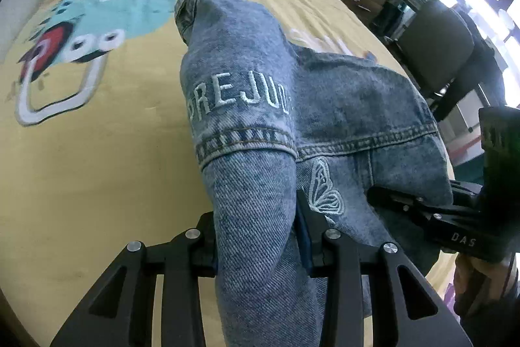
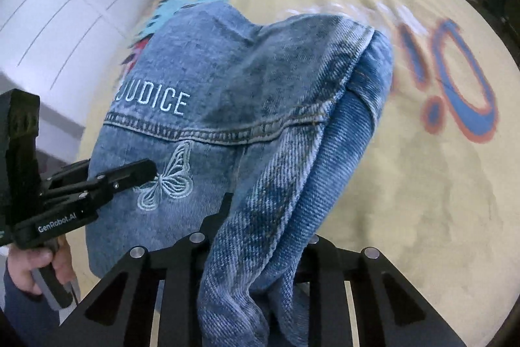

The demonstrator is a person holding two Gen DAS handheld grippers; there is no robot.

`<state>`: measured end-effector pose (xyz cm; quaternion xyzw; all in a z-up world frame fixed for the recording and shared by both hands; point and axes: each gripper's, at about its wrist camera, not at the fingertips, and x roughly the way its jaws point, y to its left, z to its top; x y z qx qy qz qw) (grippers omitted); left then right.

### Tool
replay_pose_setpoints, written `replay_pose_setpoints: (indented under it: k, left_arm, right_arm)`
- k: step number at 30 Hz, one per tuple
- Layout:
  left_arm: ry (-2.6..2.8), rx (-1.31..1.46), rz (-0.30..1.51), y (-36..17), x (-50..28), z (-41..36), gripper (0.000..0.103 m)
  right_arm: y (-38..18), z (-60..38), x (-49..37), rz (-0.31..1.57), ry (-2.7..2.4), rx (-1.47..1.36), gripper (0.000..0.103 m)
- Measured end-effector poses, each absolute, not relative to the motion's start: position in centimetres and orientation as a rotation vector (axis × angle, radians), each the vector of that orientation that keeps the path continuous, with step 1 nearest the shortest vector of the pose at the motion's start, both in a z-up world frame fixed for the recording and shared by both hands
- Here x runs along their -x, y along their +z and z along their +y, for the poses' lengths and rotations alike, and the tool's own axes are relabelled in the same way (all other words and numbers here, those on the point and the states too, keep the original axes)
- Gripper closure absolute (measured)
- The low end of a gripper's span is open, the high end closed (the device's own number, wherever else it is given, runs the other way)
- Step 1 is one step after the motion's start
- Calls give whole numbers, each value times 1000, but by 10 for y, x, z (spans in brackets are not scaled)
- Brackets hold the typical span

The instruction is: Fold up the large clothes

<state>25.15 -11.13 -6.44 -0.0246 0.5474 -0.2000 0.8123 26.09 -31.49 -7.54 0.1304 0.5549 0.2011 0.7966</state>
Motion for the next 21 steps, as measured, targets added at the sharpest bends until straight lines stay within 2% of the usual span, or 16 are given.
replay_pose_setpoints:
  k: [5,10,13,17,20,21]
  left_arm:
    - [-382,91,1189,-85,-232,-68,71]
    - [-353,126,1249,-121,-221,-42,70]
    - [-348,158,1215,-121,-215,-40,65]
    - [-318,134,1234,-124,-218,-40,57]
    - [-291,153,1265,-121,-222,-29,54]
    - [-273,148,1263,-117,-220,-27,52]
  right_arm:
    - [-90,-272,-249,1218,454,-297,79]
    - [-134,-246,-235,1301,412,-291,77]
    - [-148,-255,-230,1308,387,-365,71]
    - [-147,-258,-233,1315,349,-315,57]
    - [-138,-262,-235,1310,334,-297,54]
    - [-135,-262,-234,1302,329,-285,46]
